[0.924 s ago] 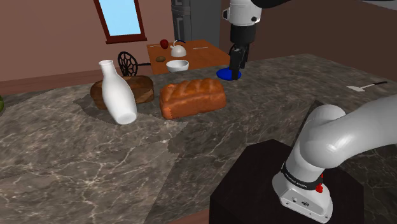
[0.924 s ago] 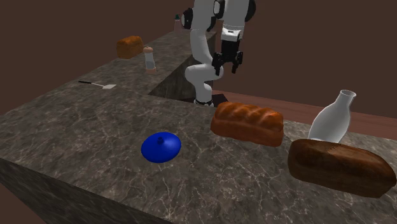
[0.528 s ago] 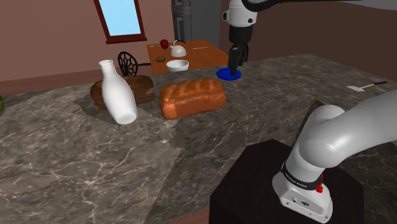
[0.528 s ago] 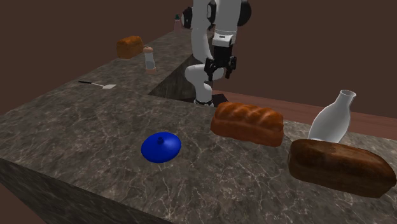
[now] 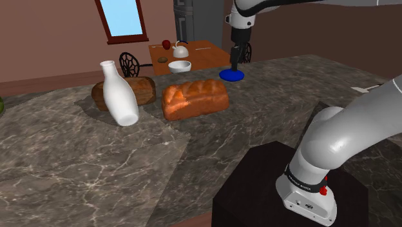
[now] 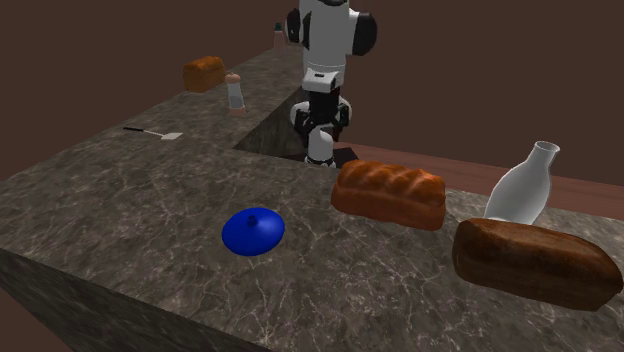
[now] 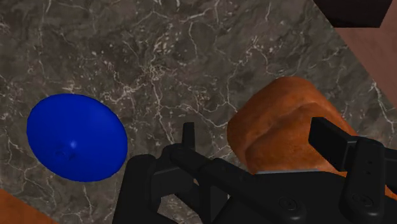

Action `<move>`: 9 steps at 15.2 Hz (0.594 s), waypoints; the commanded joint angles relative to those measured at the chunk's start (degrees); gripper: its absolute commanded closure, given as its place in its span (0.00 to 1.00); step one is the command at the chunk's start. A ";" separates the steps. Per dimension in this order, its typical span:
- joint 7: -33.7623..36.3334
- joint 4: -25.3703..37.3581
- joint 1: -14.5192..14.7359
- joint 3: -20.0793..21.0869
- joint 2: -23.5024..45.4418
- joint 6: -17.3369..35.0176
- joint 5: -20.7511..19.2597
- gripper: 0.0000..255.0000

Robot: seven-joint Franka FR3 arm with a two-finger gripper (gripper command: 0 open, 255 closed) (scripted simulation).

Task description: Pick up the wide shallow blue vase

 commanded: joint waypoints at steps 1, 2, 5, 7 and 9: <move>-2.15 1.81 -0.39 -1.89 3.36 1.92 -0.13 0.00; -3.28 2.88 -0.59 -2.84 5.02 2.67 -0.09 0.00; -6.77 6.49 -1.18 -5.60 10.26 4.69 0.50 0.00; -9.18 9.27 -1.57 -7.36 13.95 5.80 1.28 0.00; -11.66 12.34 -2.00 -9.03 17.82 6.71 2.38 0.00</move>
